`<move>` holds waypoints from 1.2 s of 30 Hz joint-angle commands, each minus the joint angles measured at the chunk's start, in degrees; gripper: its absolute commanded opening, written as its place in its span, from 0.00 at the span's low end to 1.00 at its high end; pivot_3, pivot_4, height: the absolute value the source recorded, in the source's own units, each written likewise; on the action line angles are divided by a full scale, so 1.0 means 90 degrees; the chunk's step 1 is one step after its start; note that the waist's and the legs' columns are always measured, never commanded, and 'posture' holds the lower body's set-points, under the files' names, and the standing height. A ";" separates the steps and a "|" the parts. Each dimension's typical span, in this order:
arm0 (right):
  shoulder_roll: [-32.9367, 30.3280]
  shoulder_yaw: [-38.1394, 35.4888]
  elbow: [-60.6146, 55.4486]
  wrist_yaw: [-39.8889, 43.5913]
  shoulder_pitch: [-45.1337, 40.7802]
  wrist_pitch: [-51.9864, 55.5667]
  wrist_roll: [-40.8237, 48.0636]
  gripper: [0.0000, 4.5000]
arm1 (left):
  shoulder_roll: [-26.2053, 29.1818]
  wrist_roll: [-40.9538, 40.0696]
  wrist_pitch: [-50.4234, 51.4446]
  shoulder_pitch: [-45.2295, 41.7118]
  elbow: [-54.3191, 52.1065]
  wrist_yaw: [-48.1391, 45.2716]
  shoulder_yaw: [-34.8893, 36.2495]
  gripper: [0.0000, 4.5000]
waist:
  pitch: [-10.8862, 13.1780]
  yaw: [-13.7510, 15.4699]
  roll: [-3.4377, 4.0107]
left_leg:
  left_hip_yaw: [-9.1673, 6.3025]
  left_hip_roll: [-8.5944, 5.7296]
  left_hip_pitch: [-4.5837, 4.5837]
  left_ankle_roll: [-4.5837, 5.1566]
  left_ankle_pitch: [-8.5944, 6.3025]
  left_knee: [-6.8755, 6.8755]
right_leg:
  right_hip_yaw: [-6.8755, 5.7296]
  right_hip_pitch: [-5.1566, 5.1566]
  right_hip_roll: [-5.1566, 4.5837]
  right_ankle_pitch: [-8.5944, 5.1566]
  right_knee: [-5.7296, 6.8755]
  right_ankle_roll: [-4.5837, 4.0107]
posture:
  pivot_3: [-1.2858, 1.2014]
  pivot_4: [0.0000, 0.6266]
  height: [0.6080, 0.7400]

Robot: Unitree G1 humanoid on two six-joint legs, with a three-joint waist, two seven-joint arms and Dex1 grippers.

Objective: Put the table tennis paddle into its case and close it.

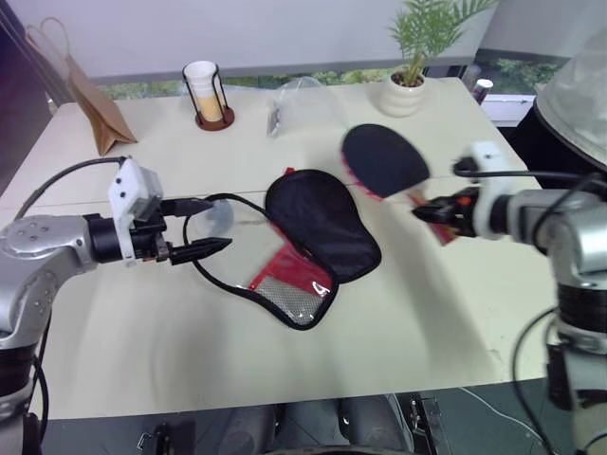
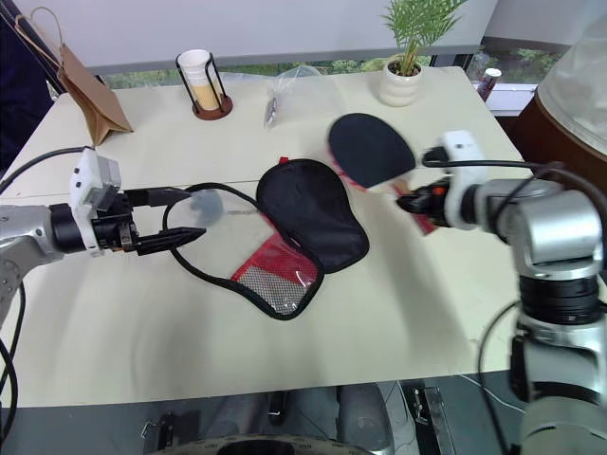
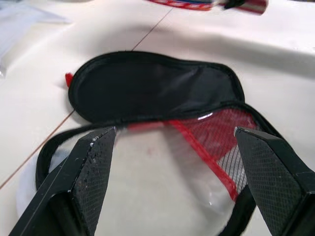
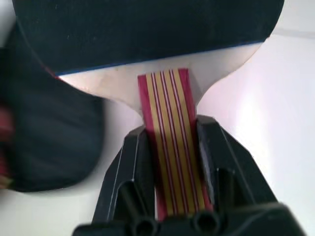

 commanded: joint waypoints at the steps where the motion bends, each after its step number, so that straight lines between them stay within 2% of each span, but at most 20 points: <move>1: 0.1004 0.0085 -0.0564 -0.0938 -0.0141 0.0691 -0.0201 0.18 | -0.0065 0.0051 -0.0129 -0.0199 0.0029 -0.0040 -0.0050 0.88 | -0.0001 0.0010 -0.0001 | -0.0001 -0.0004 0.0000 0.0000 0.0000 0.0000 | 0.0000 -0.0002 -0.0001 0.0001 0.0000 0.0000 | 0.52 0.24 1.00; 4: 0.1945 0.0175 -0.0559 -0.1590 -0.0104 0.0852 -0.0357 0.18 | -0.0086 0.0107 -0.0134 -0.0297 0.0065 -0.0071 -0.0112 0.88 | -0.0001 0.0011 -0.0002 | -0.0008 -0.0012 -0.0002 -0.0001 0.0001 0.0001 | 0.0001 -0.0002 -0.0004 0.0002 0.0002 -0.0001 | 0.52 0.24 1.00; 8: 0.2404 0.0372 -0.0507 -0.1952 -0.0049 0.0858 -0.0357 0.18 | -0.0063 0.0109 -0.0098 -0.0267 0.0017 -0.0088 -0.0055 0.88 | -0.0001 0.0001 -0.0002 | -0.0008 -0.0024 -0.0004 -0.0002 0.0001 0.0002 | -0.0001 -0.0004 -0.0003 0.0003 0.0005 -0.0001 | 0.52 0.24 1.00; 21: 0.1773 0.1048 0.0230 -0.1932 -0.0046 0.0042 -0.0282 0.18 | -0.0035 0.0048 -0.0021 0.0024 -0.0255 0.0070 0.0166 0.88 | -0.0001 -0.0054 -0.0002 | -0.0007 -0.0014 -0.0001 -0.0001 0.0002 0.0001 | -0.0003 -0.0010 0.0003 0.0003 0.0016 0.0000 | 0.52 0.24 1.00; 36: 0.1844 0.1442 0.0800 -0.1758 -0.0372 -0.0476 -0.0261 0.18 | -0.0068 -0.0039 0.0042 0.0299 -0.0492 0.0242 0.0360 0.88 | -0.0001 -0.0042 -0.0002 | -0.0007 -0.0014 -0.0001 -0.0001 0.0002 0.0001 | -0.0003 -0.0009 0.0007 0.0003 0.0016 0.0000 | 0.52 0.24 1.00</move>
